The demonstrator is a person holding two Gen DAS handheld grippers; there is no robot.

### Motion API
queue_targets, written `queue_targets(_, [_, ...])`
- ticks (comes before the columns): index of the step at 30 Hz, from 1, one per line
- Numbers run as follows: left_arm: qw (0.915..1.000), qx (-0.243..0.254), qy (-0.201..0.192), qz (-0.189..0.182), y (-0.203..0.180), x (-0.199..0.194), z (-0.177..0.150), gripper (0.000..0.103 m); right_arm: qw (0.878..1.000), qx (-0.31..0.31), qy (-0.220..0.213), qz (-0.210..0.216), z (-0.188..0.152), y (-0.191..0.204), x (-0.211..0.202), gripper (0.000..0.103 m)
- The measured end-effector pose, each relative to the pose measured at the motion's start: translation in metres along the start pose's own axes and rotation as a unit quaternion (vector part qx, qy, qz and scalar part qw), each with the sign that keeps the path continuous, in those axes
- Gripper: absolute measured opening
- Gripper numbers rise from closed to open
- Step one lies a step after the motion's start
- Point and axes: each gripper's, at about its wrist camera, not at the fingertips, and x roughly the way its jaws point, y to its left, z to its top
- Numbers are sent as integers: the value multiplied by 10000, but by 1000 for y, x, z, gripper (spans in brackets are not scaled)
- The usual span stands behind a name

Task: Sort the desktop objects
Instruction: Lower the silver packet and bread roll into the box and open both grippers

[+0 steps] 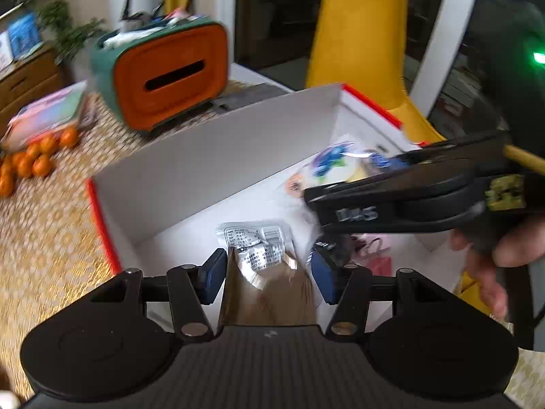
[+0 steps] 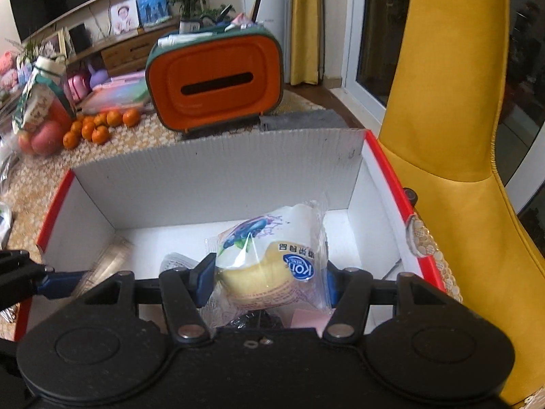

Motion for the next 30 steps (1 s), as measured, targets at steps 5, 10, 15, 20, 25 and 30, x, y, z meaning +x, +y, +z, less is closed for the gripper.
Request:
queue_targets(5, [9999, -11, 143, -25, -1, 9, 1, 53, 9999, -123, 111, -3, 0, 3, 4, 58])
queue_targets(10, [9998, -140, 135, -34, 6, 10, -3, 53, 9995, -118, 292, 61, -2, 2, 11, 60])
queue_targets(15, [9997, -225, 38, -92, 8, 2, -5, 53, 9997, -111, 228, 42, -1, 2, 4, 70])
queue_targets(20, [9994, -292, -96, -178, 7, -13, -8, 53, 9998, -161, 108, 58, -4, 2, -10, 71])
queue_targets(25, [9988, -379, -270, -178, 6, -31, -13, 53, 9998, -159, -68, 137, -9, 2, -30, 71])
queue_targets(30, [9977, -467, -447, -221, 7, -55, -23, 53, 9992, -190, -259, 218, -16, 7, -53, 72])
